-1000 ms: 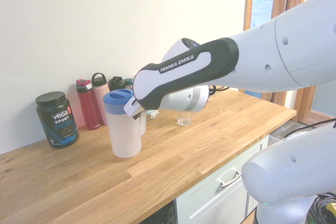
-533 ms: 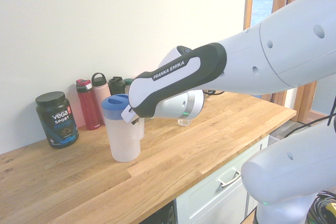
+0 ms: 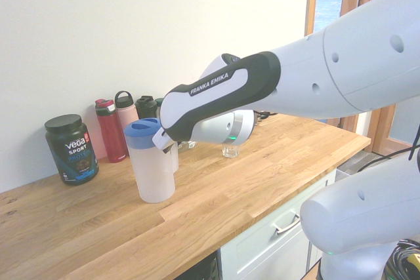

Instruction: Pour me some water

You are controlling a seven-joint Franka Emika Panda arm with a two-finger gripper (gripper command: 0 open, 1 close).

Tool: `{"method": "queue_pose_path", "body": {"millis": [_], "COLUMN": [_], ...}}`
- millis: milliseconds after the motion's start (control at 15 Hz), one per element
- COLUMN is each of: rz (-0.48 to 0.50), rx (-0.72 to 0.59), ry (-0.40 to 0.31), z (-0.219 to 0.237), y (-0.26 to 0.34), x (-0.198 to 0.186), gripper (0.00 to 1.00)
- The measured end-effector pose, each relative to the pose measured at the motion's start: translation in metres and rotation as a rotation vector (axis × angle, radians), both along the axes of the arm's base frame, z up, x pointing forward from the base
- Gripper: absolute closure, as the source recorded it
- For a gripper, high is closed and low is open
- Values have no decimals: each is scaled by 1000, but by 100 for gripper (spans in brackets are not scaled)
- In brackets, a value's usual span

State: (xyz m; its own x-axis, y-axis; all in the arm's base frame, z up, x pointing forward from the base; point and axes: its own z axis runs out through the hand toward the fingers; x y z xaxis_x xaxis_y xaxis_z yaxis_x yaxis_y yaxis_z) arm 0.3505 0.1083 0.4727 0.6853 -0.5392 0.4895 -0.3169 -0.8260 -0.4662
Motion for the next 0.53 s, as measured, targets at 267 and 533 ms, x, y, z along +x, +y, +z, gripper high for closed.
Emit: {"method": "queue_pose_path", "body": {"millis": [267,533], "rz": [13,88], "rx": [-58,-60], "ry": [179,344], "z": [30,64], "y": [-41,-94], "x": [-27,-74], "gripper": [0,0]}}
